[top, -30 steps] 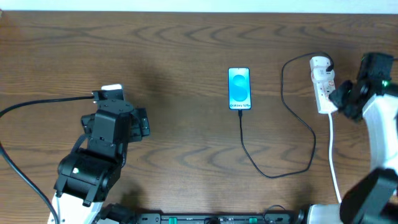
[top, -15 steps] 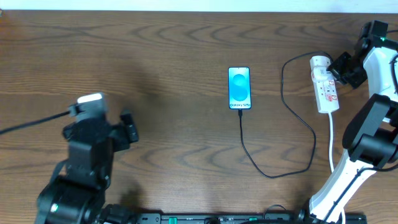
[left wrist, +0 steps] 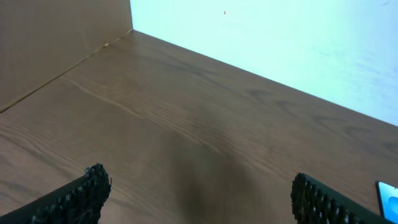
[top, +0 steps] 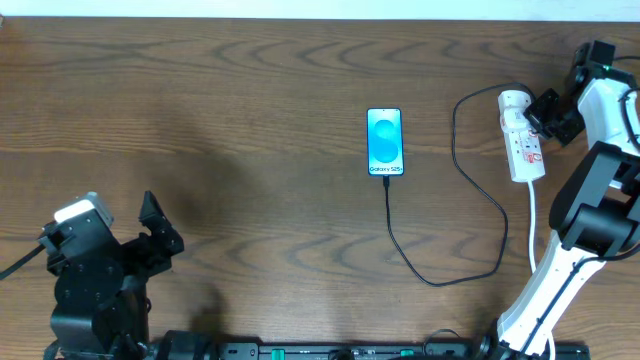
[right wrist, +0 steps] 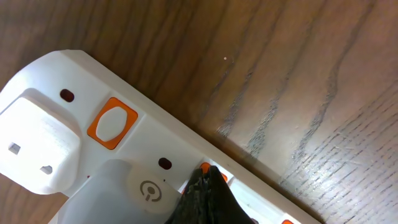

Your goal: Plug charger to phone and switch on socket

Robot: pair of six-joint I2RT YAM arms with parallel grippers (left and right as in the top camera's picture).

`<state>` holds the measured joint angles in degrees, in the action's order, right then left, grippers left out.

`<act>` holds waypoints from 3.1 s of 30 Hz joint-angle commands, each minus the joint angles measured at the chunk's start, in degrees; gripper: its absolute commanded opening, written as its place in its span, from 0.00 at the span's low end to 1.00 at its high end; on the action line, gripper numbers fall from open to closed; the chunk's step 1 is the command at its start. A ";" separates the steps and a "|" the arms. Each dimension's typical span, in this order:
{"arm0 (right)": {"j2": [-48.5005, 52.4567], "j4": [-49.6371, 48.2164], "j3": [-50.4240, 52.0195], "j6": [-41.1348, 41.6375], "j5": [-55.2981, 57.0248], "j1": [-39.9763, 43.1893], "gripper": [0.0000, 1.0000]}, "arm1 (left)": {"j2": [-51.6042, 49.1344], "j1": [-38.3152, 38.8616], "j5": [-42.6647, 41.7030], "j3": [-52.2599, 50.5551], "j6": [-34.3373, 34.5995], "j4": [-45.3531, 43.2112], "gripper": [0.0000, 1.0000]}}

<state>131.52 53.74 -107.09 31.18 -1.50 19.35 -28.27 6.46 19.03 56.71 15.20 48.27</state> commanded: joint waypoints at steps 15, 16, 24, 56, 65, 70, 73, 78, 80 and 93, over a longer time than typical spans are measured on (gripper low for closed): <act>1.68 2.95 0.48 -4.46 -8.68 -4.46 0.01 | 0.35 -0.28 0.76 -0.02 0.07 16.26 0.95; 1.33 3.45 0.48 -6.01 -9.73 -4.39 0.01 | 0.37 -0.28 0.76 -0.02 0.09 16.24 0.95; -15.47 8.02 0.48 -1.88 8.50 -4.35 0.01 | 3.52 -0.28 0.76 -0.02 0.09 16.24 0.95; -66.69 0.39 1.07 -0.61 -11.91 -4.46 0.01 | 22.51 -8.90 0.76 -0.02 0.09 18.91 0.95; -66.93 0.98 1.14 -0.61 -14.67 -4.48 0.01 | 28.20 -8.90 0.76 -0.02 0.13 24.13 0.95; -66.93 1.14 1.14 -0.59 -14.73 -4.48 0.01 | 28.11 -8.92 0.79 0.24 0.11 24.22 0.95; -66.93 1.31 1.14 -0.59 -14.75 -4.59 0.01 | 28.11 -8.92 0.79 0.24 0.11 24.22 0.95; -66.93 0.94 1.14 -1.97 -14.69 -7.15 0.01 | 28.11 -8.92 0.76 0.24 0.11 24.22 0.95; -66.93 0.57 1.14 -3.41 -14.47 -8.28 0.02 | 28.11 -8.92 0.76 0.24 0.11 24.22 0.95; -67.91 0.46 1.14 -5.60 -13.25 -9.01 0.05 | 28.11 -8.90 -8.66 -4.04 0.15 6.16 0.95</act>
<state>64.60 54.19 -106.30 27.14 -15.44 10.76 -0.36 -2.17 13.21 55.51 15.22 55.92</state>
